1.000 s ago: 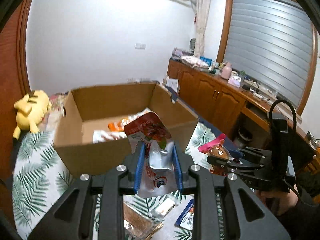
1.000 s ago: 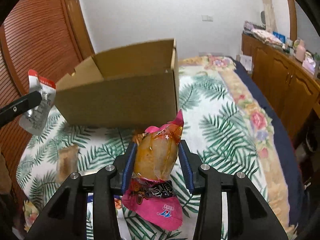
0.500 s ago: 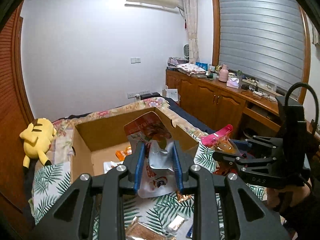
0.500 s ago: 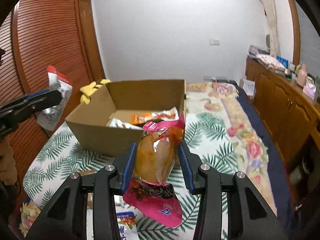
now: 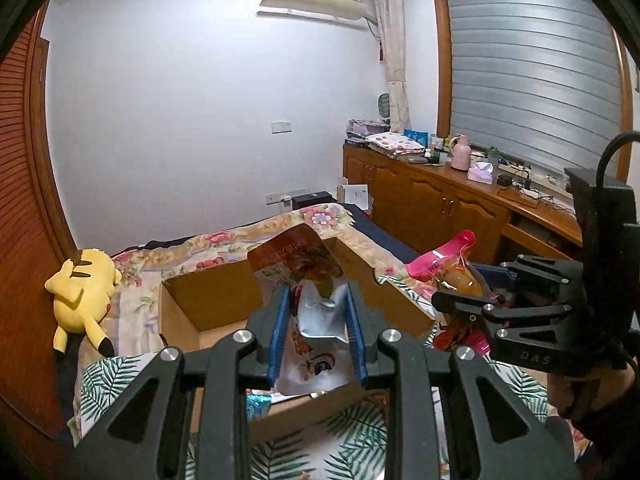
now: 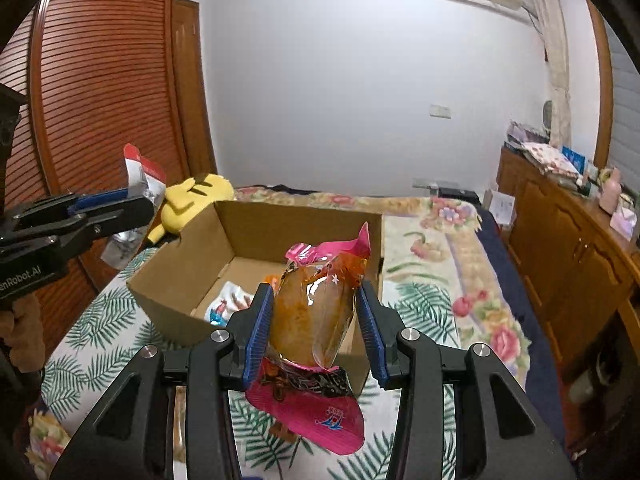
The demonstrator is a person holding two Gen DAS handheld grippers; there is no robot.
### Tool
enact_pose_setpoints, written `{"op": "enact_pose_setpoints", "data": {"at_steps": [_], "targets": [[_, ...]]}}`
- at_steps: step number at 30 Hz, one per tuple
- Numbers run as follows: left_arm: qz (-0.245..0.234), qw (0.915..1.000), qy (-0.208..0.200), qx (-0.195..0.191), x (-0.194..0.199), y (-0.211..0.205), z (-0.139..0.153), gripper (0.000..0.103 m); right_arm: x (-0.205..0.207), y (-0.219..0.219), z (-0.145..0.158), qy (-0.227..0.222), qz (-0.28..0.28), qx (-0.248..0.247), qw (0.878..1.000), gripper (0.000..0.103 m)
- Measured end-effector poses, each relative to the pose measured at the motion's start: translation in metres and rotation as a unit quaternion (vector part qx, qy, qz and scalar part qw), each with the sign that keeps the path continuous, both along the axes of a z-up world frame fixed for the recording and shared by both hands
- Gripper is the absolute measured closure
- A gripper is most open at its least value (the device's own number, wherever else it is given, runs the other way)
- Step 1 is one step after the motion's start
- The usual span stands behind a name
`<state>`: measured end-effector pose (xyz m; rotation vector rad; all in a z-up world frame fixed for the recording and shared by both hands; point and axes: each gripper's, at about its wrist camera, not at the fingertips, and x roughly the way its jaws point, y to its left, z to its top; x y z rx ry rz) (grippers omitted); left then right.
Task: Organize snacks
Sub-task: 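Lift both held snacks and carry them over the cardboard box, then open both grippers over the box, dropping the pouch and bread inside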
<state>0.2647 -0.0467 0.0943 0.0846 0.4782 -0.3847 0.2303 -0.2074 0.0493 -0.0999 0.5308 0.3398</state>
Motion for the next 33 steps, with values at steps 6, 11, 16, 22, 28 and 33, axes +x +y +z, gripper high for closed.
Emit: {"op": "enact_pose_setpoints", "data": {"at_steps": [6,11,16,22,28,33], "targets": [[0.013,0.9997,0.023,-0.003,0.032,0.011,-0.021,0.077,0.026,0.011,-0.001,0.003,0.011,-0.005,1.0,0.061],[0.025,0.9982,0.053,-0.013,0.057,0.019,-0.049,0.077,0.048,0.02,-0.009,0.011,0.023,-0.005,1.0,0.061],[0.029,0.9968,0.073,-0.016,0.074,0.022,-0.068,0.077,0.07,0.022,-0.019,0.022,0.024,0.011,0.999,0.061],[0.037,0.9947,0.095,-0.012,0.086,0.023,-0.087,0.077,0.095,0.026,-0.034,0.038,0.016,0.031,0.999,0.061],[0.043,0.9929,0.111,-0.007,0.085,0.023,-0.099,0.076,0.11,0.041,-0.064,0.074,0.013,0.018,0.997,0.061],[0.051,0.9911,0.122,-0.013,0.081,0.024,-0.104,0.068,0.11,0.044,-0.081,0.089,0.0,0.015,0.996,0.059]]}}
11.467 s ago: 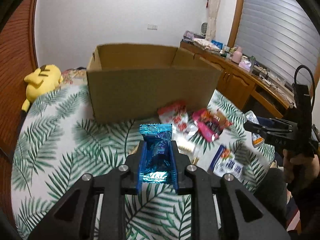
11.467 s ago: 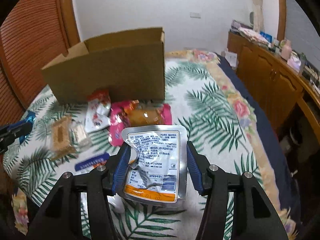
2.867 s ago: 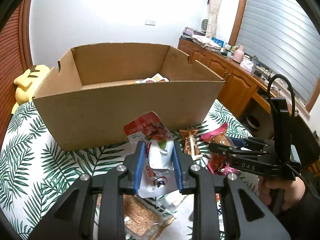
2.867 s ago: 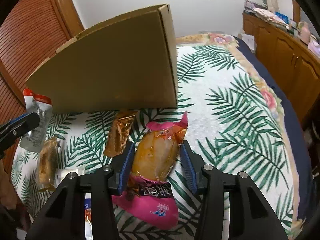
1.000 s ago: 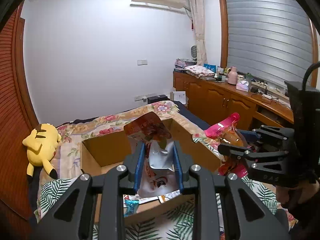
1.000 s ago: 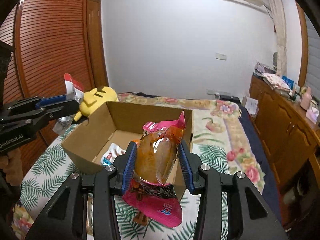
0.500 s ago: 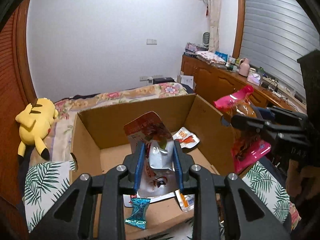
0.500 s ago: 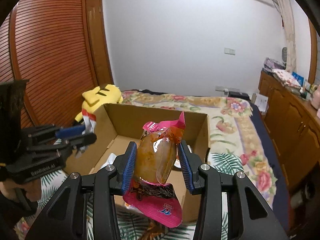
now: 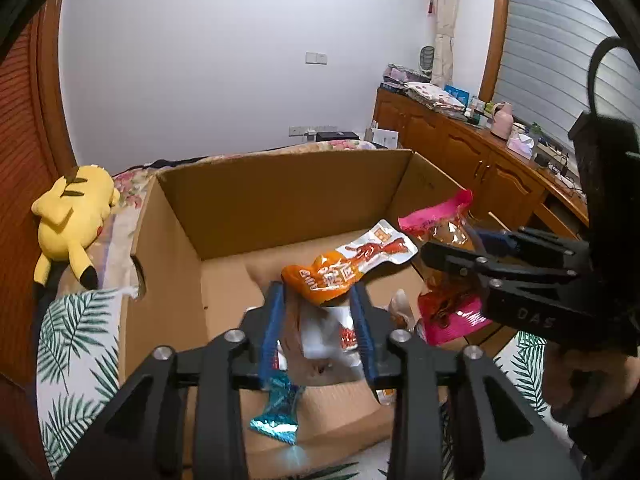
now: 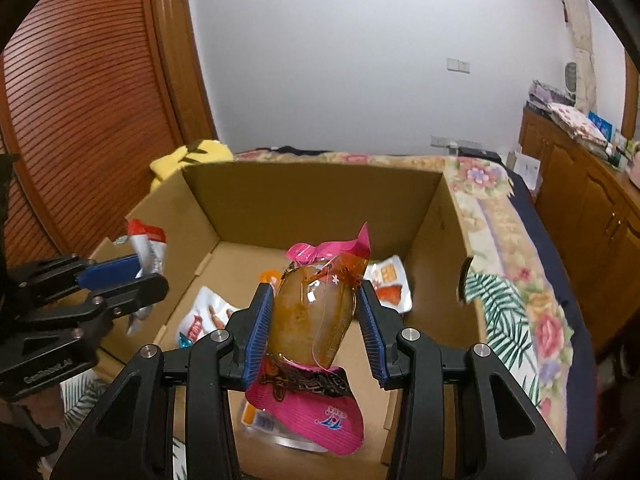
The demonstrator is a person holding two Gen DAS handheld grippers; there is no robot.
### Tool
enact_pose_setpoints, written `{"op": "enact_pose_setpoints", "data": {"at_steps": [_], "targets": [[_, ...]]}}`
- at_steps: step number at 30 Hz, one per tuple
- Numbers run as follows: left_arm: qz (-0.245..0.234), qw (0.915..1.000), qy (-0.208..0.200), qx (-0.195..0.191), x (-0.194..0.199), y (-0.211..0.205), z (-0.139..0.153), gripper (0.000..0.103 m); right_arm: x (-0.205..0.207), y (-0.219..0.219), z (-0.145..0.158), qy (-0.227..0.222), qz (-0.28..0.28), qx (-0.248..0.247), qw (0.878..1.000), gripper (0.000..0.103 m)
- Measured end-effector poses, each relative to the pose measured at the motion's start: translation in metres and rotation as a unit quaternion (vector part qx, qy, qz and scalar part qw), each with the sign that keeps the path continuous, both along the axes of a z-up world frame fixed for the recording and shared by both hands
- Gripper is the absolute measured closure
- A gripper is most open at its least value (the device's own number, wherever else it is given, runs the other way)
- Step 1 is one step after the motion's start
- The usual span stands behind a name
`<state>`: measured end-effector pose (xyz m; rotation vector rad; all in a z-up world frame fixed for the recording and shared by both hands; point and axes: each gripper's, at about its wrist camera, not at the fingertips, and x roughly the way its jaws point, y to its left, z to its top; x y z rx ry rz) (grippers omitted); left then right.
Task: Organize snacks
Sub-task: 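Open both grippers over the box, dropping the pouch and bread inside, then withdraw both tools from the box toward the remaining snacks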
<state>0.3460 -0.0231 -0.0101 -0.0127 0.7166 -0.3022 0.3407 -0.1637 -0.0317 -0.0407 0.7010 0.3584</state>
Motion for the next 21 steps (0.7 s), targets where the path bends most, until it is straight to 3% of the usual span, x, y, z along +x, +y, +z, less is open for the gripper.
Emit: {"op": "enact_pose_setpoints", "data": {"at_steps": [11,21], "targets": [[0.014,0.9998,0.001,-0.016,-0.018,0.011,-0.001,0.063,-0.009,0.0,-0.004,0.0,0.007,-0.001,1.0,0.06],[0.002,0.9994,-0.034,-0.008,-0.063,0.015,0.023,0.061,-0.076,-0.016,0.028,-0.036,0.024,0.018,0.999,0.06]]}}
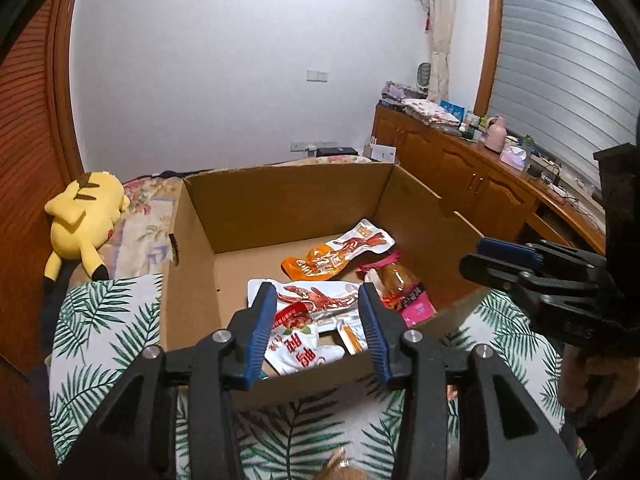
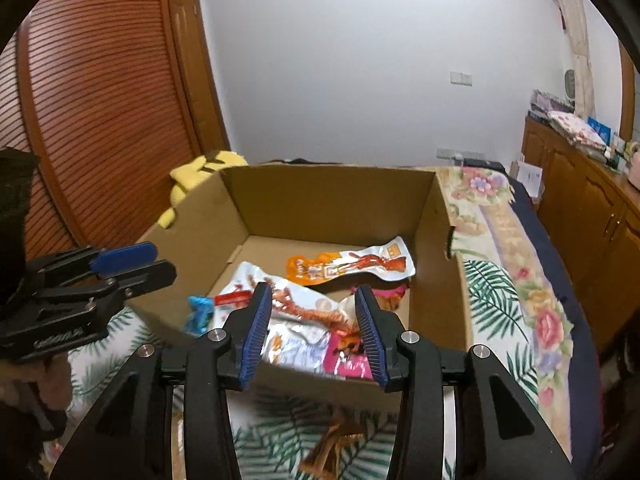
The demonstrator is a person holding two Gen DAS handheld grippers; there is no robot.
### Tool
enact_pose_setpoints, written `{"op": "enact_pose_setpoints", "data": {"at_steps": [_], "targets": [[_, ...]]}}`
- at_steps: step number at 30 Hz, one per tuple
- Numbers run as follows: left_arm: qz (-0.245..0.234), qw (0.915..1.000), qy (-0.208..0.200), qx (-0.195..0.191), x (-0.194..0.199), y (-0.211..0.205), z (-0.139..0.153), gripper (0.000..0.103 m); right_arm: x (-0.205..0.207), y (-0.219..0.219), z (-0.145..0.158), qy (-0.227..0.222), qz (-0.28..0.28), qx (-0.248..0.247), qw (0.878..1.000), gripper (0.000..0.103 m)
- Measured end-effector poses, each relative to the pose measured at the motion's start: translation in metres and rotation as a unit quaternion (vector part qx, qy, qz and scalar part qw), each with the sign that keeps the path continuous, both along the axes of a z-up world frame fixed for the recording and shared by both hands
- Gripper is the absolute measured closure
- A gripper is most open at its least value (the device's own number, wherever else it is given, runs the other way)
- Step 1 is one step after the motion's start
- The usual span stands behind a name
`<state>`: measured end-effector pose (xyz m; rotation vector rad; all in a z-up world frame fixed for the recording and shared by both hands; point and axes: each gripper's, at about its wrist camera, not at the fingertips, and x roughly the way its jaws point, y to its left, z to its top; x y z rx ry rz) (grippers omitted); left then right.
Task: Organize snacks
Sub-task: 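Withdraw both tools from the box toward the remaining snacks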
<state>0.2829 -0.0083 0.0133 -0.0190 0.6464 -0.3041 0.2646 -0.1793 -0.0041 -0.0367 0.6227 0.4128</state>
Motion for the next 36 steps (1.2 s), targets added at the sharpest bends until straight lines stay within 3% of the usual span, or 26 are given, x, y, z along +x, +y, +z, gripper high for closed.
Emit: {"op": "enact_pose_setpoints", "data": {"at_steps": [14,21,28,36], "targets": [[-0.012,0.9998,-0.012,-0.011,-0.071,0.003,0.005,0.056,-0.088,-0.026,-0.008,0.004,-0.009,-0.004,1.0,0.058],[-0.016,0.9998,0.0,-0.008,-0.094,-0.003,-0.008,0.056,-0.116,-0.029,-0.025,0.02,-0.009,-0.008,1.0,0.056],[-0.017,0.9997,0.019,0.0,-0.108,-0.007,-0.029,0.056,-0.135,-0.028,-0.046,0.04,0.001,-0.017,0.999,0.046],[-0.021,0.9988,0.043,0.006,-0.118,-0.013,-0.053,0.056,-0.147,-0.025,-0.071,0.065,0.009,-0.032,0.997,0.045]]}}
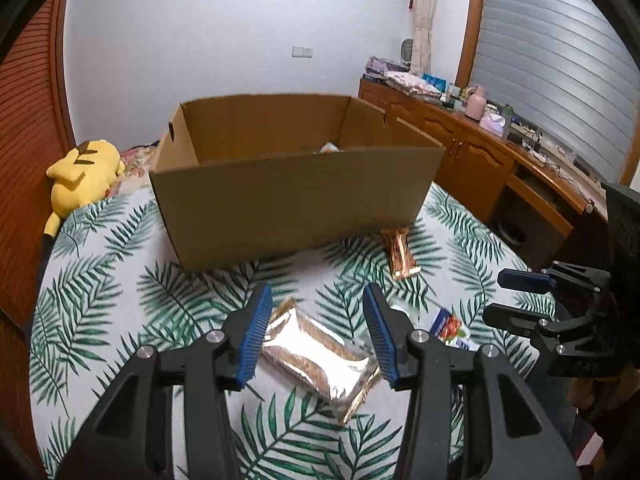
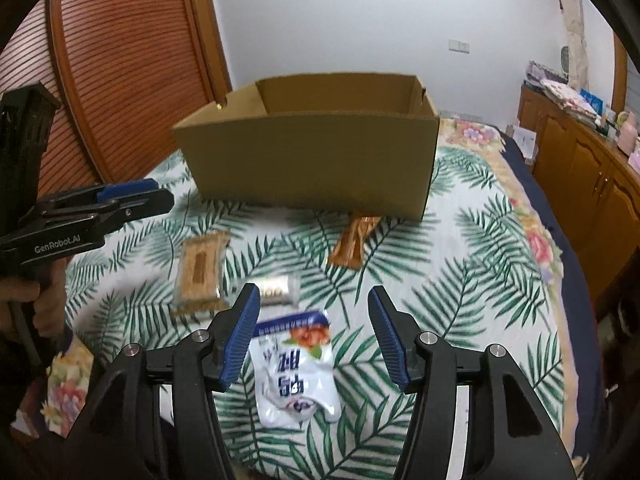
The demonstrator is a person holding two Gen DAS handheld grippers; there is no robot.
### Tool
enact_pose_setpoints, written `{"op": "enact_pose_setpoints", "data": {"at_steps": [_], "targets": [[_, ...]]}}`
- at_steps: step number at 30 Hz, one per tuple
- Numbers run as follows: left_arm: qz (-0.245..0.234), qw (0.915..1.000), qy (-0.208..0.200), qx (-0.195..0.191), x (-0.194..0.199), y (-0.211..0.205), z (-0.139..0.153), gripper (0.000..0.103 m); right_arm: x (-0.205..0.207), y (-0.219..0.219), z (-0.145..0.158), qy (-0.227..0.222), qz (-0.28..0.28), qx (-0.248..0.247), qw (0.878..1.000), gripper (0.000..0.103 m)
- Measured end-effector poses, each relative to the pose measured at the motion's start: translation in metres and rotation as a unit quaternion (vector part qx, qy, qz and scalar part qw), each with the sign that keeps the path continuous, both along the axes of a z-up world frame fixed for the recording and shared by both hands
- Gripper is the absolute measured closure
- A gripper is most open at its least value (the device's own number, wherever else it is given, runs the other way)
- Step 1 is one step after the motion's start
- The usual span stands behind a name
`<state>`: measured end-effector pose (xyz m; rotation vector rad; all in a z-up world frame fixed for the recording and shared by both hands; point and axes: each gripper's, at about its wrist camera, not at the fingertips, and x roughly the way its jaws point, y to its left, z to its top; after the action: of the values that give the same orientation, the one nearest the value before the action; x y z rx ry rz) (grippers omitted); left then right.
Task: Organize snacks
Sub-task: 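Withdraw both tools from the box toward the remaining snacks, then grasp the clear sesame-bar packet with left gripper while right grasps the white duck-neck pouch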
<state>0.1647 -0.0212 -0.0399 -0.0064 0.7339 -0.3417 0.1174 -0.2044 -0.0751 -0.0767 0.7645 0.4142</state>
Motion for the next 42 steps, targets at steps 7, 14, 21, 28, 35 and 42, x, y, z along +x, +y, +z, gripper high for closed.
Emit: {"op": "enact_pose_setpoints", "data": {"at_steps": [7,14,21,28,35,42], "targets": [[0.0,0.9997,0.024,0.005,-0.006,0.001,-0.02,0.056,-0.007,0.011,-0.026,0.028,0.018,-0.015,0.999,0.045],[0.007,0.9991,0.042,0.002,-0.008,0.007,-0.034,0.056,-0.011,0.016,-0.043,0.041,0.024,-0.03,0.998,0.045],[0.01,0.9987,0.05,0.001,-0.007,0.006,-0.041,0.056,-0.013,0.02,-0.052,0.048,0.031,-0.043,0.997,0.039],[0.008,0.9986,0.052,0.008,-0.002,-0.003,-0.042,0.056,-0.01,0.024,-0.06,0.045,0.022,-0.071,0.996,0.035],[0.01,0.9983,0.056,0.014,0.007,-0.012,-0.045,0.056,-0.008,0.024,-0.066,0.041,0.021,-0.083,0.996,0.034],[0.026,0.9974,0.061,0.03,0.02,-0.021,-0.048,0.055,-0.009,0.022,-0.067,0.033,0.017,-0.072,0.997,0.033]]}}
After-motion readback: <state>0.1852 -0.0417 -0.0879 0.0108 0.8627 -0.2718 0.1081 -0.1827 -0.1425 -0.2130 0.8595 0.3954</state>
